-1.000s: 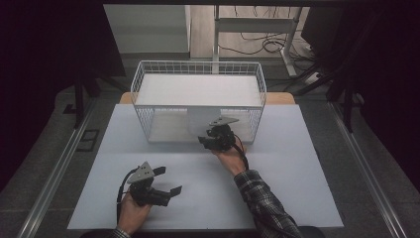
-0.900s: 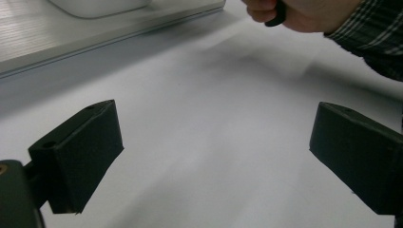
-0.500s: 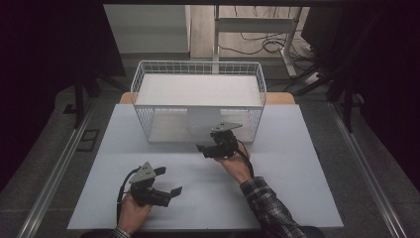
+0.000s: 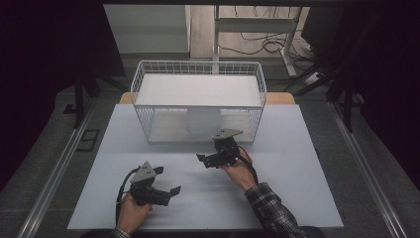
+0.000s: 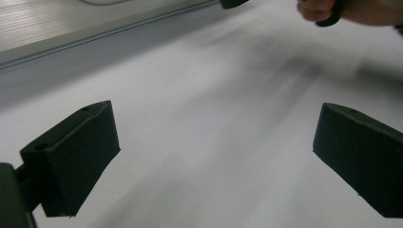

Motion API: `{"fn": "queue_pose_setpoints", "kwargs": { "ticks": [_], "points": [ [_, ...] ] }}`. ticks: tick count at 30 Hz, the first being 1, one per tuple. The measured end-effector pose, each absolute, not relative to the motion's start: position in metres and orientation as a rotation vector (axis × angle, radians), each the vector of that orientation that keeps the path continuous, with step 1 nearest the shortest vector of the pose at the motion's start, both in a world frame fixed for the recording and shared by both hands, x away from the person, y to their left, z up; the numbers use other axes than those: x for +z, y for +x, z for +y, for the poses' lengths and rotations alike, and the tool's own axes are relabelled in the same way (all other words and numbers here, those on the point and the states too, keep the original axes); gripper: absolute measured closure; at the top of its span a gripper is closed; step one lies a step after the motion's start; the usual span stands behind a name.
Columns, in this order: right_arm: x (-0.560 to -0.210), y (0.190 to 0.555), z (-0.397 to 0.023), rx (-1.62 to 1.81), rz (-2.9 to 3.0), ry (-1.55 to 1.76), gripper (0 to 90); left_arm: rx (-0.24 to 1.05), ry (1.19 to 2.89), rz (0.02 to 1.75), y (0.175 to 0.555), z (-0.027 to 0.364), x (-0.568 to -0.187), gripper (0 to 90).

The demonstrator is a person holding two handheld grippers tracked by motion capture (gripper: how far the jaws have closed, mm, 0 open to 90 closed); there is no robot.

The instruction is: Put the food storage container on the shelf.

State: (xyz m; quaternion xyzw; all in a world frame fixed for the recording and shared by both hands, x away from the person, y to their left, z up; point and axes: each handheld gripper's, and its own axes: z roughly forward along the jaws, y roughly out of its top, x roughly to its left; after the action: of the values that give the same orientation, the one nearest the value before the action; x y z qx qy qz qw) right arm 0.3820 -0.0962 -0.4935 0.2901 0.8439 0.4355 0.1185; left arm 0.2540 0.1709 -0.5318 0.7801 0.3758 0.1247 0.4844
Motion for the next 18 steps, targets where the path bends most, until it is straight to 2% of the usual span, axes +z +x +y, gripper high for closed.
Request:
{"fn": "queue_pose_setpoints", "kwargs": {
  "ticks": [7, 18],
  "points": [
    [-0.494, 0.373, -0.101, 1.257, 2.493, 0.837, 5.7, 0.352, 1.968, 0.897, 0.252, 0.164, -0.532, 1.0],
    [-0.486, 0.359, -0.111, 1.260, 2.489, 0.828, 5.4, 0.355, 1.959, 0.914, 0.253, 0.168, -0.532, 1.4]
  ]
}}
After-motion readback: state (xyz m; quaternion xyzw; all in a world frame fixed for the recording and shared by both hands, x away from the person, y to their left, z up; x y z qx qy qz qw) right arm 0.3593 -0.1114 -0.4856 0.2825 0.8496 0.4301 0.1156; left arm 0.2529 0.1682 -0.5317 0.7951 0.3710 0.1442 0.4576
